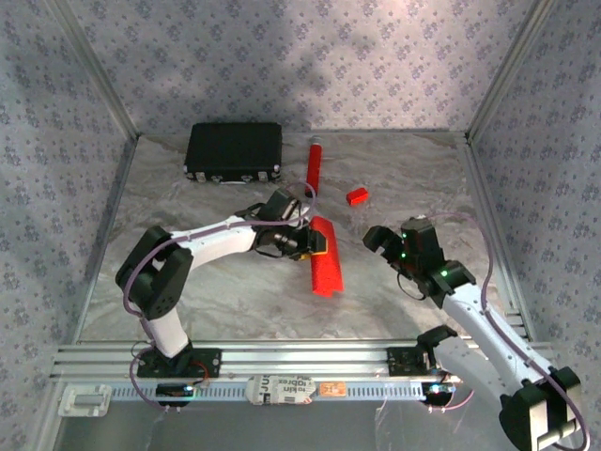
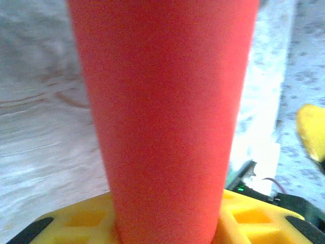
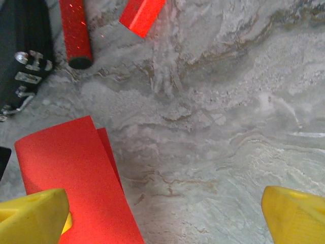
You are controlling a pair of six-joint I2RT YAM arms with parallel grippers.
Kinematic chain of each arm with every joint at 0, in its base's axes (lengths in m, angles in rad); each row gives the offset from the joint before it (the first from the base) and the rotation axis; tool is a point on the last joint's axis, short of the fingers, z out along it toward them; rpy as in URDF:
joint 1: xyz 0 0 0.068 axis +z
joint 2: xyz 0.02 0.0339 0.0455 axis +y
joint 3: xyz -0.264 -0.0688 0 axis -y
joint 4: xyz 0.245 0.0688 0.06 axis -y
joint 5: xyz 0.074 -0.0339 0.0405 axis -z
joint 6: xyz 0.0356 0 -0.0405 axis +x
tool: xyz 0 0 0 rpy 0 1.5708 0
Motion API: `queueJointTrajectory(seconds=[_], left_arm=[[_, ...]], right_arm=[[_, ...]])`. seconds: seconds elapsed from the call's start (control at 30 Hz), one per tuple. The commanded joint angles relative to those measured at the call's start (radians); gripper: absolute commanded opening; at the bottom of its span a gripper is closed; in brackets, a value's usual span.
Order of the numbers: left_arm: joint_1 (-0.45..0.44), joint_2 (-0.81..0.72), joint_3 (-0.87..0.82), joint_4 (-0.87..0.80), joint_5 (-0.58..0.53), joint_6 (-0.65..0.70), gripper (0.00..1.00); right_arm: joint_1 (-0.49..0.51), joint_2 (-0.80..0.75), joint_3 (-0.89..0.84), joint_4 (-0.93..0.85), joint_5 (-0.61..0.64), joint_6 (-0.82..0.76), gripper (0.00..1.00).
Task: Fold a paper plane with a square sheet of paper (pick it up from the middle)
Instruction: First fold the square sheet of paper in half at the center of the table.
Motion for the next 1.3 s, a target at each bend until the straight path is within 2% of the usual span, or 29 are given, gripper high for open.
queueJointTrajectory(seconds=[0.0,0.07,0.1,0.27,0.4,0.47,0.5,0.7,0.87,1.03,1.17,1.27], left_arm=[[-0.008,-0.034,-0.041,0.233,0.139,-0.126,0.39],[-0.009,-0.018,-0.071,0.359,0.185,-0.198,0.39],[-0.009,-0.011,-0.073,0.359,0.186,-0.198,0.39],[-0.005,0.017,-0.061,0.174,0.113,-0.061,0.38],[0.008,0.055,-0.094,0.177,0.093,-0.052,0.38],[0.016,0.072,-0.107,0.193,0.093,-0.057,0.37],[0.018,0.077,-0.110,0.198,0.092,-0.057,0.37],[0.044,0.105,-0.108,0.171,0.068,-0.027,0.37],[0.064,0.120,-0.119,0.172,0.058,-0.044,0.37],[0.068,0.125,-0.120,0.158,0.048,-0.039,0.37],[0.068,0.127,-0.116,0.129,0.028,-0.027,0.37],[0.068,0.120,-0.113,0.112,0.021,-0.022,0.39]], right_arm=[[-0.002,-0.067,-0.042,0.049,0.028,-0.050,0.99],[0.001,-0.115,-0.077,0.106,-0.025,-0.095,0.99],[0.000,-0.128,-0.089,0.119,-0.049,-0.106,0.99],[-0.011,-0.124,-0.088,0.084,-0.145,-0.115,0.99],[-0.010,-0.080,-0.097,0.102,-0.220,-0.093,0.96],[-0.007,-0.060,-0.091,0.087,-0.225,-0.082,0.94],[-0.005,-0.052,-0.088,0.078,-0.224,-0.077,0.99],[0.000,-0.008,-0.078,0.049,-0.217,-0.059,0.99],[0.021,0.068,0.019,-0.102,-0.059,-0.076,0.99],[0.028,0.069,-0.021,0.001,-0.085,-0.092,0.99],[0.031,0.072,-0.073,0.113,-0.170,-0.102,0.99],[0.030,0.095,-0.067,0.115,-0.225,-0.134,0.99]])
